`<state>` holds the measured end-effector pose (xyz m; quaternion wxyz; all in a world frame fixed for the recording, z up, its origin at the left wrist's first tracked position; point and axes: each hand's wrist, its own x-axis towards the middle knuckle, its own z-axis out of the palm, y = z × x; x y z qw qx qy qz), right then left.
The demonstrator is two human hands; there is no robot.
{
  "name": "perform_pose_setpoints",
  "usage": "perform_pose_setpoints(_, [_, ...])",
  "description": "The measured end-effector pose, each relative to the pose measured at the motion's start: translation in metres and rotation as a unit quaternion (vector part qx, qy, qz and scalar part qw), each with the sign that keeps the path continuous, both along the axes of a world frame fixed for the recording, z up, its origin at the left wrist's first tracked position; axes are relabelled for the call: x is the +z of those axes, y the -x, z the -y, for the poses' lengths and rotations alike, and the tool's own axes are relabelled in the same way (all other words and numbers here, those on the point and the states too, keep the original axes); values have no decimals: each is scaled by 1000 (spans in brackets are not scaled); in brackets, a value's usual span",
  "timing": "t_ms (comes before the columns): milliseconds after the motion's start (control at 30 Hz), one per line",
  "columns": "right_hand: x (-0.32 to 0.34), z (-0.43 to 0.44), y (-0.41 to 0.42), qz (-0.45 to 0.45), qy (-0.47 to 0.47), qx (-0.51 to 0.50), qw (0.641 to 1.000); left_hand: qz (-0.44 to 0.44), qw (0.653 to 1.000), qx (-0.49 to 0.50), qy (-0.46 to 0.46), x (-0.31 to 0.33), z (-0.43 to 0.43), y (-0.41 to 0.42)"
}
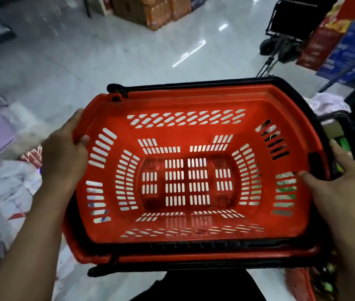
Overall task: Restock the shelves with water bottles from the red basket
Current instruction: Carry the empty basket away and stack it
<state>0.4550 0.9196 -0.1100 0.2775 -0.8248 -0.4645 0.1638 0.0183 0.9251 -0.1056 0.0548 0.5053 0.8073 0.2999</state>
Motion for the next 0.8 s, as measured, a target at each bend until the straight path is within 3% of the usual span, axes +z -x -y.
perform_pose_setpoints(267, [16,-227,49,19,27,46,998,-9,999,45,18,3,-198,44])
perform_pose_setpoints(533, [-6,-445,128,46,33,28,998,15,999,29,20,-33,-426,114])
perform_pose_setpoints(800, [2,-637,167,38,36,-9,999,-15,999,-20,45,-25,-663,151])
